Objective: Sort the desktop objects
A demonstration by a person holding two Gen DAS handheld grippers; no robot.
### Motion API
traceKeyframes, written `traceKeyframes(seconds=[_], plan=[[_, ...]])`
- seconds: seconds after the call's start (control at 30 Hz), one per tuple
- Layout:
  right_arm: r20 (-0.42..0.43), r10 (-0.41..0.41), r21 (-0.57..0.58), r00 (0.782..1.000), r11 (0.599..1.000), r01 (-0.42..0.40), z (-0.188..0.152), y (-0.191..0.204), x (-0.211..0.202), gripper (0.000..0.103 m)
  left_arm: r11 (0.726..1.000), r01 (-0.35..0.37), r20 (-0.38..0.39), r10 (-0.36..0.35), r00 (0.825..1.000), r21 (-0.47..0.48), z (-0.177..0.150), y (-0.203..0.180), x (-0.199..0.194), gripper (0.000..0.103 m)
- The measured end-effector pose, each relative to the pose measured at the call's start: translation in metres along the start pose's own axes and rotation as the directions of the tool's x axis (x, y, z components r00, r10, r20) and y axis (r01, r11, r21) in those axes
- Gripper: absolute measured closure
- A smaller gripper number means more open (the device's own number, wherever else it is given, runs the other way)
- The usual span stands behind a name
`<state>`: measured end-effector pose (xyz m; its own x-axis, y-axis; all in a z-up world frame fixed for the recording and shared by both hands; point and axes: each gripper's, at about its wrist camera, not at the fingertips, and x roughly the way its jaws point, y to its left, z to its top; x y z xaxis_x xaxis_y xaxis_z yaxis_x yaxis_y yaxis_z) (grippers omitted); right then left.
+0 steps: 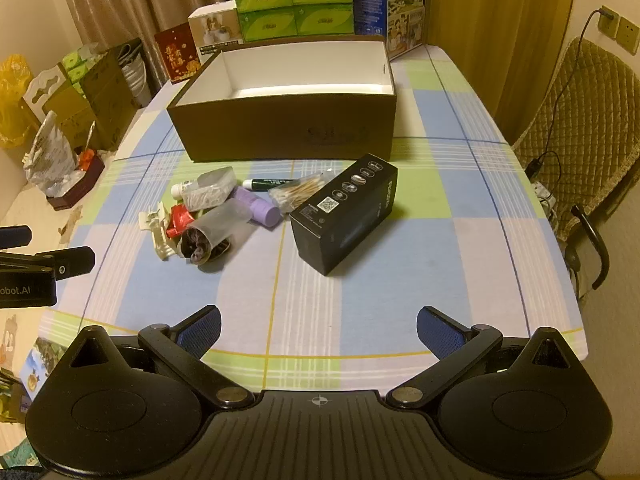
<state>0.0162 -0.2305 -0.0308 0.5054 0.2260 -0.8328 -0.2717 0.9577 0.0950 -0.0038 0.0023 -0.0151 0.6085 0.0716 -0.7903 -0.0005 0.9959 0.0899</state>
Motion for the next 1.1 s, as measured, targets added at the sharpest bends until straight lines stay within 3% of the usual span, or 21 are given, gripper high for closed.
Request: traceKeyframes(seconds=[1.1], plan=[[-0.022, -0.001, -0.003, 1.000, 1.000, 0.001, 0.0038, 0.0021, 0.0049, 0.002, 1.000, 0.005, -0.017, -0.004, 1.000, 0.003, -0.0015, -0.0005, 0.0078, 0.001]])
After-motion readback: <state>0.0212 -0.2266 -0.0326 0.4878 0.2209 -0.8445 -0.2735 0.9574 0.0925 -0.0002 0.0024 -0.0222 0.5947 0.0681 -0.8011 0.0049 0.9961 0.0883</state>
